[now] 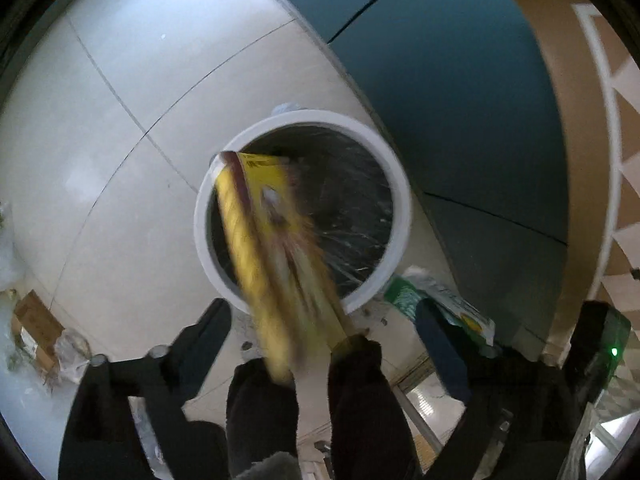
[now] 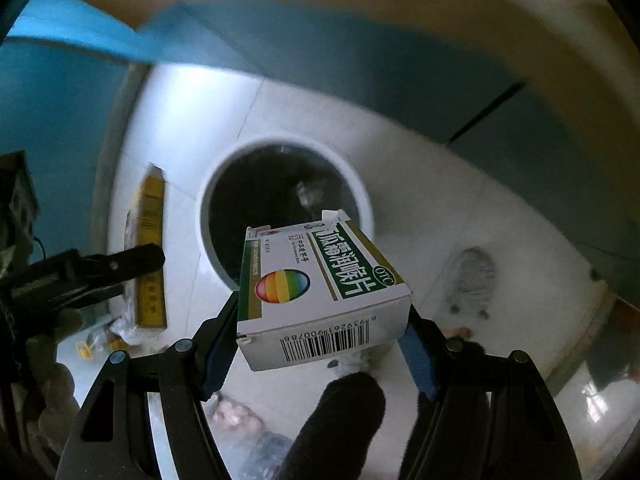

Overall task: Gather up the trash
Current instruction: 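Lift both held boxes and carry them down over the floor trash bin, then open both tools to drop the boxes into the trash bin, then grasp the green medicine sachet with the right tool while the left grasps the red packet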

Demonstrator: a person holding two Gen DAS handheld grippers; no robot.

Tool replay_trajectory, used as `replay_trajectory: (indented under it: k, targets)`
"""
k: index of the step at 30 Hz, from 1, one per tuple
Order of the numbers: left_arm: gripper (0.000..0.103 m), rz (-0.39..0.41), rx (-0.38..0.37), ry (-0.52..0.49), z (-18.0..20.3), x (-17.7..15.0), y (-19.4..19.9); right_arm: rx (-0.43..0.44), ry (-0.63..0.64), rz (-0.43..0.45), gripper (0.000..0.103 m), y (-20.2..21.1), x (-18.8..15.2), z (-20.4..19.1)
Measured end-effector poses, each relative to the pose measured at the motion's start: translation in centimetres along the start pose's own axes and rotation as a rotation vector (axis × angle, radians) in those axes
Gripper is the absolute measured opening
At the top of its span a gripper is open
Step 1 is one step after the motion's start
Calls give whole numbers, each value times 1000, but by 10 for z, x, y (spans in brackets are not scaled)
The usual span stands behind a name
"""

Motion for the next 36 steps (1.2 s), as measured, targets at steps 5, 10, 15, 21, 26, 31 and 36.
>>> replay_trajectory:
  k: [5, 10, 15, 21, 26, 31, 36]
  targets:
    - [97, 49, 95, -8, -12, -11, 13, -11, 43, -54, 103, -33, 3, -5]
    - [97, 150, 289, -66, -25, -34, 62, -94, 91, -20, 103, -13, 1, -10]
    - [97, 233, 368, -111, -19, -67, 137, -154, 131, 26, 103, 45, 0, -18]
    - [97, 324, 383, -139, 8, -98, 229, -176, 161, 104, 103, 140, -10, -37]
    - [97, 385, 378, -166, 35, -128, 293, -149, 166, 151, 103, 230, -29, -56]
    - [97, 423, 359, -196, 54, -156, 343, -116, 175, 209, 103, 308, -46, -74]
    - [97, 468, 345, -231, 78, -179, 386, -67, 188, 269, 103, 377, -71, -89]
Point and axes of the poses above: each gripper's, at about its wrist camera, not at the fingertips, and y roughly against the way its jaws point, z to its right, x to its top, the point moved 7 cm from there along -y, roughly the way its jaws point, and after that the axes turned 6 degrees about z, right-handed, at the moved point
